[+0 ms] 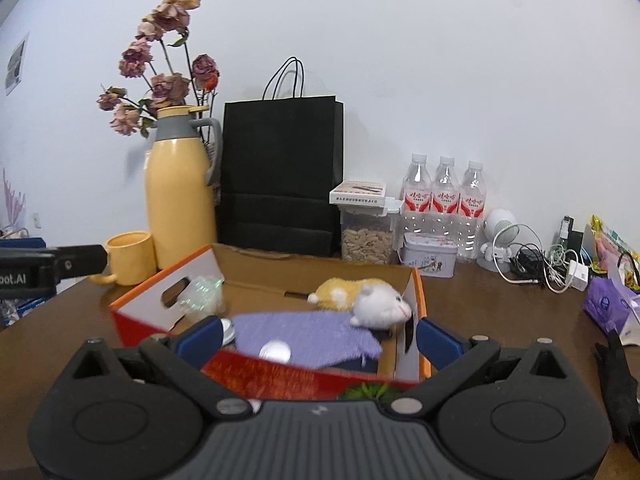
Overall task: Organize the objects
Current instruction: 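Lower the plastic bag and plush toy into the box and open both grippers, then grasp the white tissue with the right gripper, then lift the white tissue toward the box with the right gripper, then grasp the black braided cable with the left gripper while the right gripper holds the tissue, then lower the braided cable and tissue into the box and open both grippers, then grasp the large white bottle cap on the table with the right gripper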
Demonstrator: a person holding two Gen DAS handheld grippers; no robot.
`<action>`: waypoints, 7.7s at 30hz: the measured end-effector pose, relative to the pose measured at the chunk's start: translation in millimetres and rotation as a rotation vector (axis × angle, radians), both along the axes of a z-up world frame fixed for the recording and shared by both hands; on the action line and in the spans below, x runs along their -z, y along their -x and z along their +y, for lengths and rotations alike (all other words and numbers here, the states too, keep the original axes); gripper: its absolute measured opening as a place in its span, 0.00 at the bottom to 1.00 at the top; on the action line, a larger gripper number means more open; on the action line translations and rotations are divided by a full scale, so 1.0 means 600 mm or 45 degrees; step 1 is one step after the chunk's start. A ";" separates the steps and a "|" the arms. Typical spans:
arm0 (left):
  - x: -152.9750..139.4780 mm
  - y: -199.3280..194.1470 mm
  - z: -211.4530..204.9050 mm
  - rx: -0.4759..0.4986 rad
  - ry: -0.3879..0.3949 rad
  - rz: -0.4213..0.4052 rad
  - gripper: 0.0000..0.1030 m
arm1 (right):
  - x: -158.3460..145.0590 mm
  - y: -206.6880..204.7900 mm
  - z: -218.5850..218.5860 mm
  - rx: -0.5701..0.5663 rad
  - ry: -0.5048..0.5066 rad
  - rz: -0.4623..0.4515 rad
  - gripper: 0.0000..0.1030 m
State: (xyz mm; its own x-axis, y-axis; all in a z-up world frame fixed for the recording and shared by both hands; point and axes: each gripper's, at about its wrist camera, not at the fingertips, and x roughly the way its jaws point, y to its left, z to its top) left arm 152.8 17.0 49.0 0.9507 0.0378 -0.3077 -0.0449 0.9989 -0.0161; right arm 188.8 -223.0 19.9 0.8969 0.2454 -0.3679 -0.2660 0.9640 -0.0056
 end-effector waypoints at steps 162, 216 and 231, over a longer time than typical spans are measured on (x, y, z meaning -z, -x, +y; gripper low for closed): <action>0.016 -0.089 -0.056 0.136 0.093 0.075 0.86 | 0.027 -0.036 0.016 -0.221 0.071 -0.212 0.54; 0.040 -0.193 -0.024 0.046 0.117 0.083 1.00 | 0.041 -0.156 0.047 -0.106 -0.006 -0.063 1.00; 0.041 -0.072 0.016 0.017 0.125 0.105 1.00 | 0.031 -0.036 0.014 -0.110 0.009 -0.064 1.00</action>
State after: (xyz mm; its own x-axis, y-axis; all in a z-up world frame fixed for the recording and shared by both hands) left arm 196.1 26.3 24.1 0.9222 -0.0088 -0.3866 -0.0370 0.9932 -0.1108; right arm 210.3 -214.6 1.4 0.8899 0.3203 -0.3249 -0.3476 0.9372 -0.0282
